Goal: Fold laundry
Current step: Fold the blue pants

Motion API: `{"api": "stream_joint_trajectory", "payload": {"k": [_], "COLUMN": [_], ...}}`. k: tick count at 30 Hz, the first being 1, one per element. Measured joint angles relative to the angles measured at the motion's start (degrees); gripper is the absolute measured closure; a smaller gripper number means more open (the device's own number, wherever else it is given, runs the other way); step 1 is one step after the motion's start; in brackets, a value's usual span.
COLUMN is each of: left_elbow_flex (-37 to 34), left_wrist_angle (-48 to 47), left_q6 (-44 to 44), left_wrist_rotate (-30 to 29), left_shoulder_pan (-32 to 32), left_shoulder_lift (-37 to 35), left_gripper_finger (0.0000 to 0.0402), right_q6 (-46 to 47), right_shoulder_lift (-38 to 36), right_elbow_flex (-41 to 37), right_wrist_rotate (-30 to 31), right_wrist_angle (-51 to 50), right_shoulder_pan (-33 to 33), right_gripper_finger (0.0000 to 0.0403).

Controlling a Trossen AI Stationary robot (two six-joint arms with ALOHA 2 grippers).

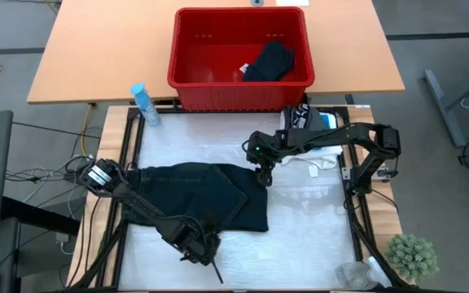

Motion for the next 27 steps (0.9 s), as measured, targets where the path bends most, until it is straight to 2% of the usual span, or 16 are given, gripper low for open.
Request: {"api": "stream_joint_trajectory", "payload": {"k": [6,12,17,21,27], "left_elbow_flex": [1.1,6.9,11.7,13.1,13.1], "left_wrist_angle": [-4.4,-16.8,-29.6,-41.2,-57.3], "left_q6": [-3.2,-7.8,-16.9,-30.3,-52.8], "left_wrist_rotate": [-1.0,-6.3,-10.5,-15.0,-16.9], "left_shoulder_pan": [1.1,1.3,1.3,1.3,1.3], "left_shoulder_lift": [0.0,-1.7,-4.4,-7.8,-13.1], "left_gripper_finger": [0.0386,0.0397,0.0399,0.04,0.0401], "right_q6": [0.6,0.6,0.6,0.9,1.1], "right_shoulder_lift": [-0.1,-0.2,-0.2,-0.2,-0.2], "right_elbow_flex": [0.0,0.0,0.0,0.0,0.0], "right_wrist_rotate": [0.0,0.0,0.0,0.0,0.0], "right_wrist_angle": [-0.4,-0.6,-0.9,-0.9,-1.4], "right_shoulder_pan": [0.0,-0.2,-0.5,-0.9,-0.9], "right_gripper_finger": [0.0175,0.0189,0.0195,0.0196,0.0196]}}
